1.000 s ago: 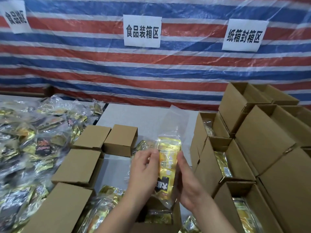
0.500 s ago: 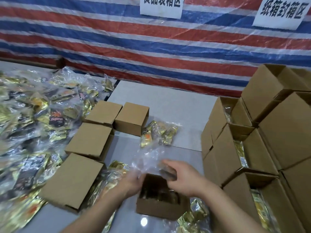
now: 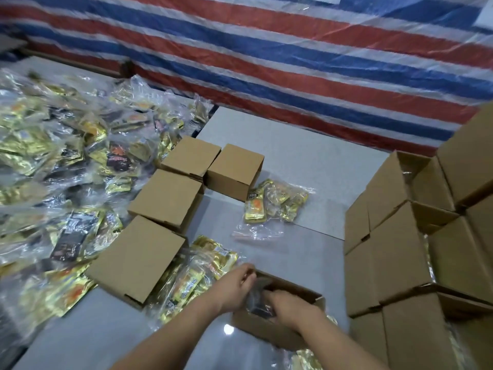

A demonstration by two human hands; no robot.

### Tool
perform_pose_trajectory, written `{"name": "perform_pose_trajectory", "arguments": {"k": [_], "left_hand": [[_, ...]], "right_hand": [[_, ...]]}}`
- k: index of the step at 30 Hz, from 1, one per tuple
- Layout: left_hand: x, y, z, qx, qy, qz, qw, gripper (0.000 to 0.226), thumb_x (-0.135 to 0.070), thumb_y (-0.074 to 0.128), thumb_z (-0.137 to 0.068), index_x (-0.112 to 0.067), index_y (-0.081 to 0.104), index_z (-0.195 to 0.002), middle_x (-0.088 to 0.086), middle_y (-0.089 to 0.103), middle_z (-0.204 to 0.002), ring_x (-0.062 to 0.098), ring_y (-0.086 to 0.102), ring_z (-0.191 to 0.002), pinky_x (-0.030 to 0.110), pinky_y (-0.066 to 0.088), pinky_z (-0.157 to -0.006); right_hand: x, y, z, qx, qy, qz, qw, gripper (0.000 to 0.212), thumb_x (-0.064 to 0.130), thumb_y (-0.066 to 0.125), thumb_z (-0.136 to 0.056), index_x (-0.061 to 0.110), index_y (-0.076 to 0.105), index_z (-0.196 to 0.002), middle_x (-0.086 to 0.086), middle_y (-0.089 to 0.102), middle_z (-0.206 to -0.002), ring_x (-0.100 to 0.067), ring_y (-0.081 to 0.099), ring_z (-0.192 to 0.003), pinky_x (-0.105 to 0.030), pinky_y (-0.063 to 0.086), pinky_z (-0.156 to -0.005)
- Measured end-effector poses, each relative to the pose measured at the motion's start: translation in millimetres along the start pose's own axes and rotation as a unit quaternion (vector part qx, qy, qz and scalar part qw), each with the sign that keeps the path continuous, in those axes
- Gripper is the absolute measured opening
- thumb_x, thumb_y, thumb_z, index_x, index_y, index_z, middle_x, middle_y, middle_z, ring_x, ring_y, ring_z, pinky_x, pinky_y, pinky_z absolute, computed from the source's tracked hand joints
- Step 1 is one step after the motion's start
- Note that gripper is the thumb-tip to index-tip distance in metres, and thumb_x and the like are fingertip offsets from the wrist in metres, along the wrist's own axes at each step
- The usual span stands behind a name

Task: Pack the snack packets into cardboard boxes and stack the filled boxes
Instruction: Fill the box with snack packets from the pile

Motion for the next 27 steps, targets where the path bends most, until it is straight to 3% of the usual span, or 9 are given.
{"name": "perform_pose_trajectory", "arguments": {"k": [3,6,8,10,14,17,21,24,27], "left_hand": [[-1,3,-2,-0.029,0.003,-0.024,0.999,0.028,-0.036,0.039,-0.106,-0.022,0.053,-0.126,0.000,0.063,-0.120,0.015,0.058,-0.105,0.020,0.034,-0.077],[0,5,-3,-0.033,0.008,-0.019,0.999,0.034,-0.037,0.035,-0.107,-0.024,0.052,-0.133,-0.001,0.062,-0.128,0.009,0.055,-0.103,0.017,0.034,-0.079],[2,5,0,-0.032,0.006,-0.020,0.999,0.039,-0.039,0.034,-0.107,-0.024,0.050,-0.140,-0.002,0.058,-0.136,0.010,0.055,-0.112,0.015,0.034,-0.088],[3,6,1,-0.033,0.003,-0.020,0.999,0.043,-0.039,0.034,-0.107,-0.023,0.046,-0.145,-0.003,0.053,-0.145,0.012,0.051,-0.125,0.016,0.034,-0.097],[3,9,4,-0.036,0.006,-0.032,0.999,0.045,-0.035,0.035,-0.107,-0.019,0.043,-0.148,0.000,0.050,-0.148,0.014,0.049,-0.131,0.015,0.031,-0.101],[0,6,4,-0.032,0.007,-0.040,0.999,0.045,-0.032,0.035,-0.108,-0.017,0.041,-0.150,0.002,0.048,-0.151,0.016,0.046,-0.135,0.012,0.028,-0.100],[-8,-3,11,-0.070,0.010,-0.055,0.996,0.047,-0.034,0.035,-0.107,-0.020,0.037,-0.152,-0.001,0.041,-0.155,0.015,0.038,-0.142,0.024,0.026,-0.114],[-10,-10,35,-0.203,-0.013,-0.077,0.976,0.035,-0.044,0.043,-0.102,-0.017,0.059,-0.118,-0.001,0.059,-0.117,0.021,0.056,-0.111,0.034,0.044,-0.093],[-8,-3,58,-0.231,-0.066,-0.100,0.966,0.045,-0.053,0.039,-0.100,-0.018,0.059,-0.080,-0.002,0.057,-0.073,0.022,0.060,-0.074,0.034,0.046,-0.067]], "right_hand": [[1,-5,8,0.010,-0.002,-0.088,0.996,0.063,0.043,0.068,-0.084,0.028,0.046,-0.141,0.008,0.058,-0.137,-0.012,0.056,-0.120,-0.025,0.044,-0.102],[-8,-15,25,-0.050,-0.010,-0.114,0.992,0.053,0.046,0.070,-0.080,0.032,0.061,-0.130,0.020,0.059,-0.120,-0.001,0.055,-0.108,-0.001,0.036,-0.081],[-11,-12,28,-0.080,-0.018,-0.054,0.995,0.026,0.045,0.063,-0.087,0.029,0.072,-0.106,0.015,0.066,-0.103,-0.006,0.058,-0.098,-0.008,0.038,-0.075],[-4,-2,27,-0.037,-0.001,-0.063,0.997,0.031,0.047,0.051,-0.097,0.028,0.070,-0.084,0.010,0.067,-0.087,-0.011,0.058,-0.088,-0.017,0.039,-0.069],[16,5,23,0.014,0.045,-0.167,0.985,0.056,0.052,0.020,-0.105,0.025,0.060,-0.133,0.000,0.055,-0.142,-0.016,0.050,-0.124,-0.031,0.036,-0.100],[21,-4,26,0.020,0.066,-0.181,0.981,0.054,0.052,0.023,-0.103,0.024,0.060,-0.130,-0.002,0.059,-0.132,-0.017,0.055,-0.112,-0.029,0.042,-0.088],[13,-39,47,-0.211,0.034,-0.072,0.974,0.025,0.037,0.047,-0.093,0.021,0.060,-0.081,0.003,0.064,-0.085,-0.021,0.061,-0.085,-0.031,0.046,-0.070],[-3,-62,61,-0.323,0.006,0.004,0.946,0.025,0.041,0.052,-0.091,0.029,0.060,-0.112,0.005,0.060,-0.113,-0.020,0.057,-0.107,-0.034,0.047,-0.093],[-24,-56,57,-0.231,0.058,0.056,0.970,0.059,0.041,0.054,-0.095,0.021,0.037,-0.147,-0.005,0.047,-0.144,-0.030,0.049,-0.129,-0.041,0.042,-0.106]]}}
Point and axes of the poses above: each hand's wrist, its own z-axis away from the middle knuckle, its own y-axis out of the palm, x = y × z, the point moved 4 cm from there along -z, towards the middle knuckle
